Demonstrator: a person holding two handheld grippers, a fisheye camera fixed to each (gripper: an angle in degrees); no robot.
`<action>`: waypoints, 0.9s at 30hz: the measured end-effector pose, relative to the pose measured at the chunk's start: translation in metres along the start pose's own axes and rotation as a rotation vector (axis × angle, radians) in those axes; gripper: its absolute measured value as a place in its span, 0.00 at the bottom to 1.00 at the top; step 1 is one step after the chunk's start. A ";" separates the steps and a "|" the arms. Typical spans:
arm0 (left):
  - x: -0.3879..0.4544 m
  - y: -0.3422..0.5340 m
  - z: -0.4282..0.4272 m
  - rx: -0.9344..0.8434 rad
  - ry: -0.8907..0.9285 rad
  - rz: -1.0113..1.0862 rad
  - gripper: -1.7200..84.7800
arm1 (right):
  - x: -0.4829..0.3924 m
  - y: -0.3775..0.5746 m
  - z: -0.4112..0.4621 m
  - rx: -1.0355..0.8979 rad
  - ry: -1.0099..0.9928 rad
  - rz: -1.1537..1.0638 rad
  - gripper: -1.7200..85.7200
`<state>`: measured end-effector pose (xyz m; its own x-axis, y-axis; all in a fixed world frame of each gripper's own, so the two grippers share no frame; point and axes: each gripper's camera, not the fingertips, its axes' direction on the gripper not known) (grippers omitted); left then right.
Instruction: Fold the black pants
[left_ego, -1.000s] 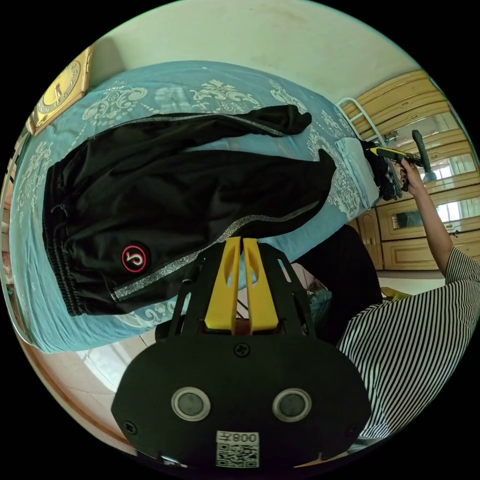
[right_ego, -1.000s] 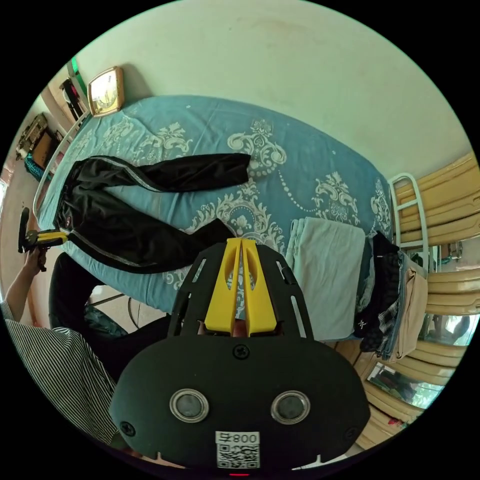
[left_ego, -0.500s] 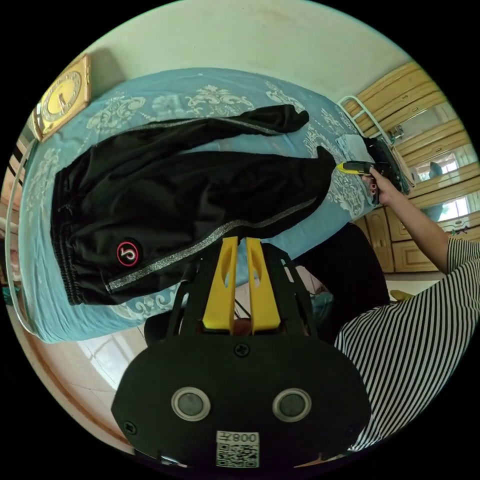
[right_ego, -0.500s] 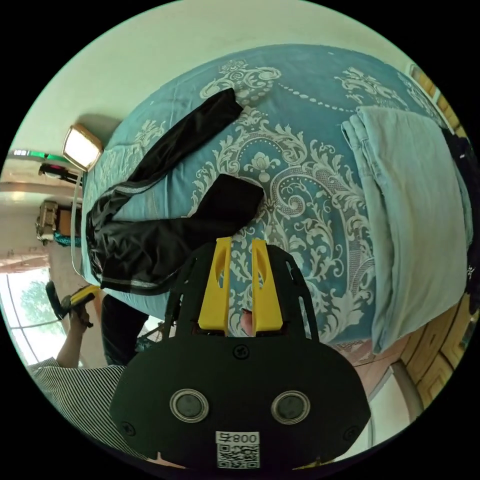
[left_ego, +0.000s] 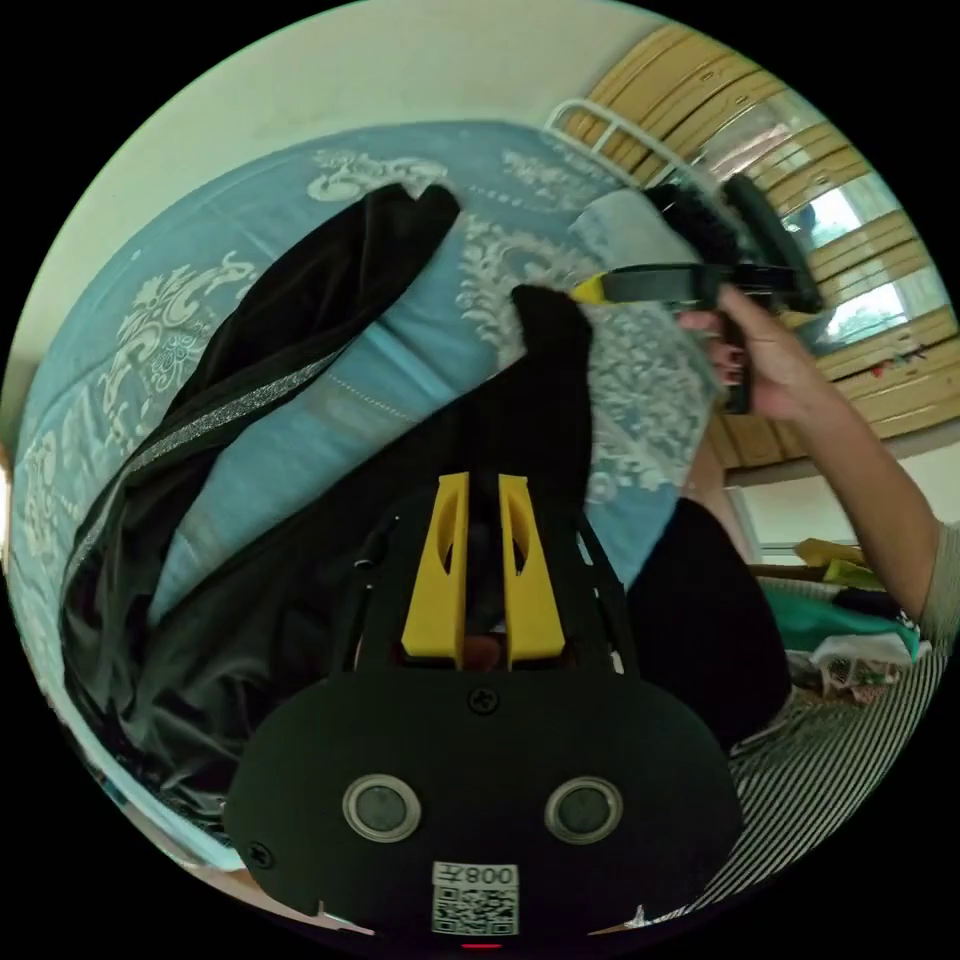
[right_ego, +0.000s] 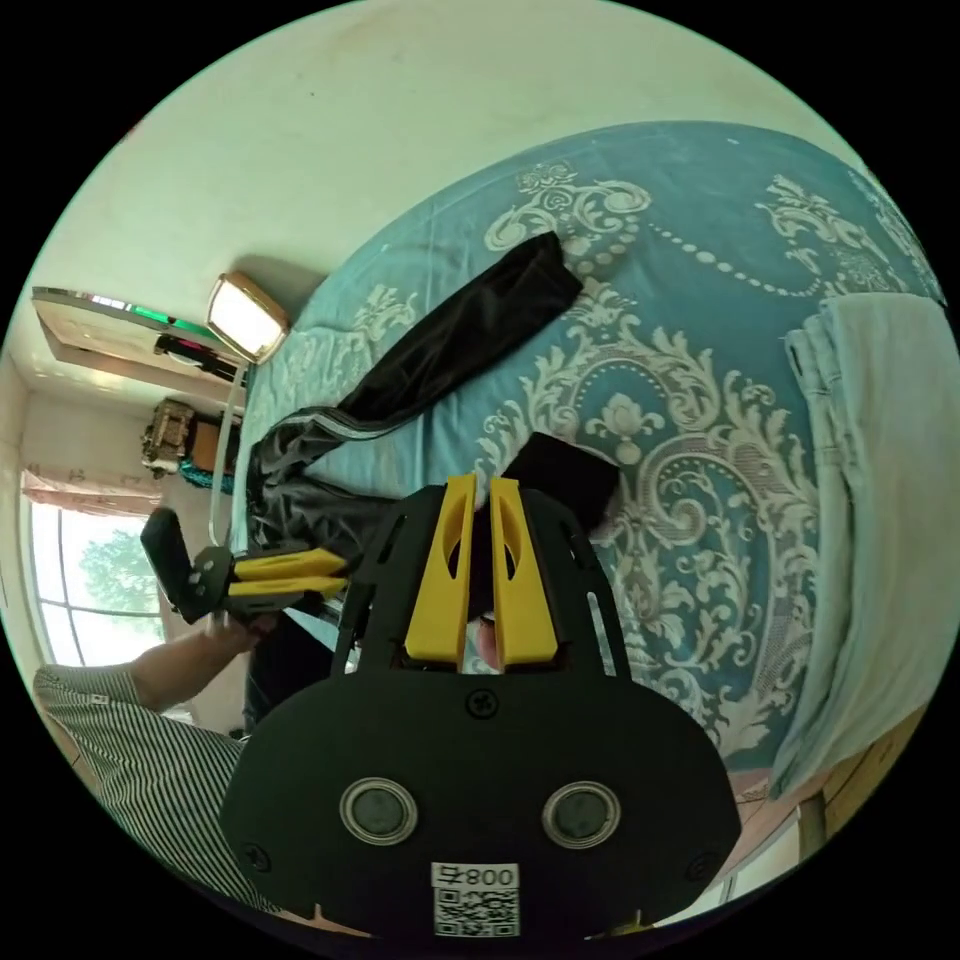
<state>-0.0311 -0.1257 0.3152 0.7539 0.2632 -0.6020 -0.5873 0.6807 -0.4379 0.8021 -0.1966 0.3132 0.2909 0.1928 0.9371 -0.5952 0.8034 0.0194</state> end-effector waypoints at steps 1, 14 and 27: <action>-0.004 0.000 0.004 0.003 -0.008 0.025 0.05 | 0.007 0.006 -0.003 0.005 0.051 0.007 0.06; -0.054 0.029 -0.003 0.107 -0.043 -0.179 0.02 | -0.001 0.024 0.033 -0.030 0.331 -0.078 0.10; -0.073 0.114 -0.023 0.109 0.125 -0.099 0.03 | -0.008 0.008 0.061 -0.128 0.408 -0.118 0.05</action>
<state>-0.1602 -0.0832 0.2941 0.7600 0.1092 -0.6407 -0.4716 0.7709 -0.4280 0.7492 -0.2264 0.3275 0.6382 0.2813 0.7166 -0.4502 0.8915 0.0510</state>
